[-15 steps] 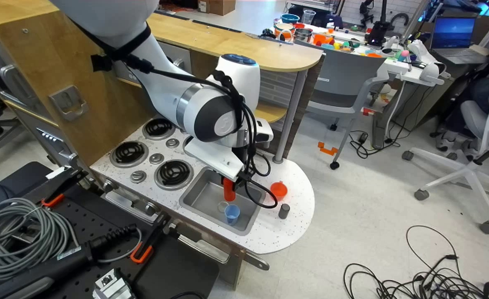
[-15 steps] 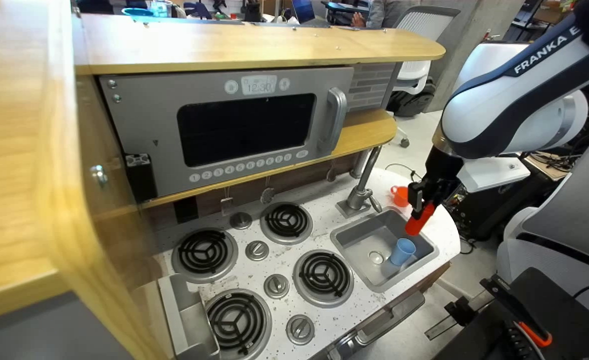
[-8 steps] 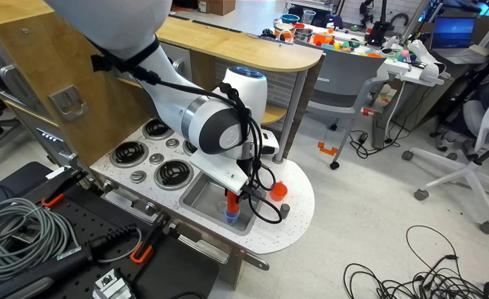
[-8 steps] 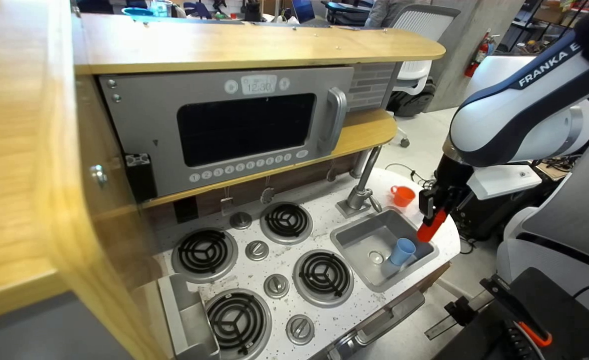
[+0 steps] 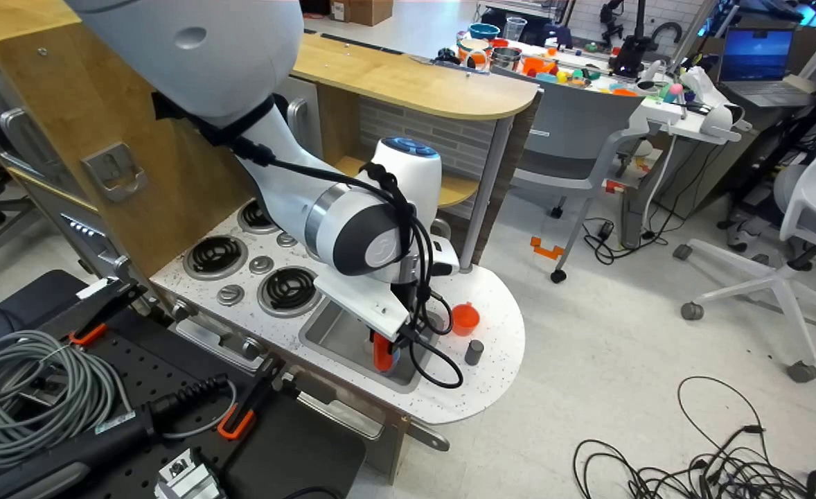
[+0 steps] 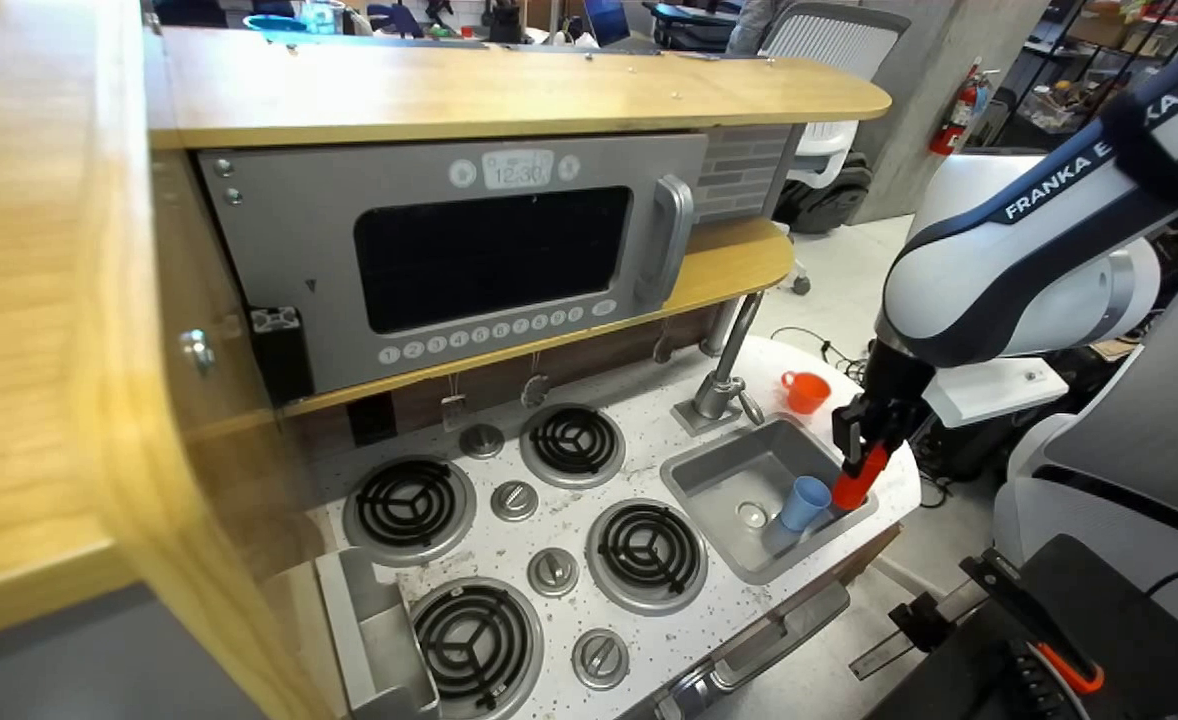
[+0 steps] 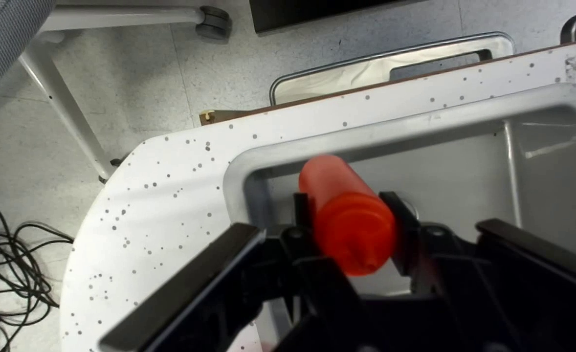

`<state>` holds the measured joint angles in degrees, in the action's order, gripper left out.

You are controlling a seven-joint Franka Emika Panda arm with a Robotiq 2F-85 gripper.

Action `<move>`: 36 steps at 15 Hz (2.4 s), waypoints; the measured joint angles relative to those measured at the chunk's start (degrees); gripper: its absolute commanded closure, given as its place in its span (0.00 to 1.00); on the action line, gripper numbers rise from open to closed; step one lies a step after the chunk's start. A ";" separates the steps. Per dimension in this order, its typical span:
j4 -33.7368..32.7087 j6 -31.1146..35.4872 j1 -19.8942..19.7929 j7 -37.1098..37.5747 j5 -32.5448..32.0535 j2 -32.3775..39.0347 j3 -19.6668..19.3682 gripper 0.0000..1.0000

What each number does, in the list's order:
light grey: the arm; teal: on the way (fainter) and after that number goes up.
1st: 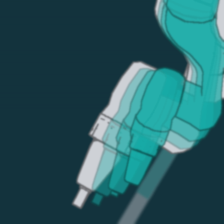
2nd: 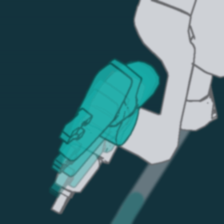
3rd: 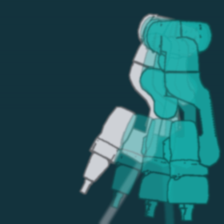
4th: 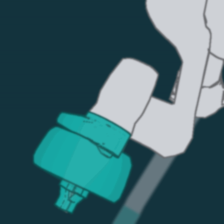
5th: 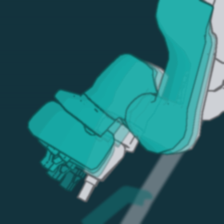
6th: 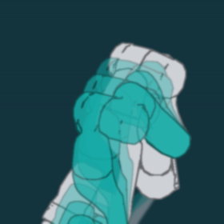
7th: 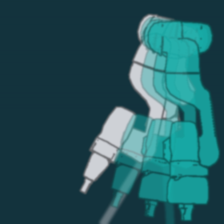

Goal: Place the red sauce bottle inside the blue cup in the sink

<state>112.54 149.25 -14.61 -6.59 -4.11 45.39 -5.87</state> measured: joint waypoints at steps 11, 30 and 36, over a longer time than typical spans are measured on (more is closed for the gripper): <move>-6.22 -0.01 1.19 -0.18 -0.02 5.88 0.28 0.87; -7.52 -4.46 1.55 -1.48 -0.18 1.99 -0.53 0.00; 0.24 -7.92 0.88 -1.51 -0.17 -9.86 -2.49 0.00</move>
<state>112.79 141.33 -13.73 -8.10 -4.28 35.54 -8.35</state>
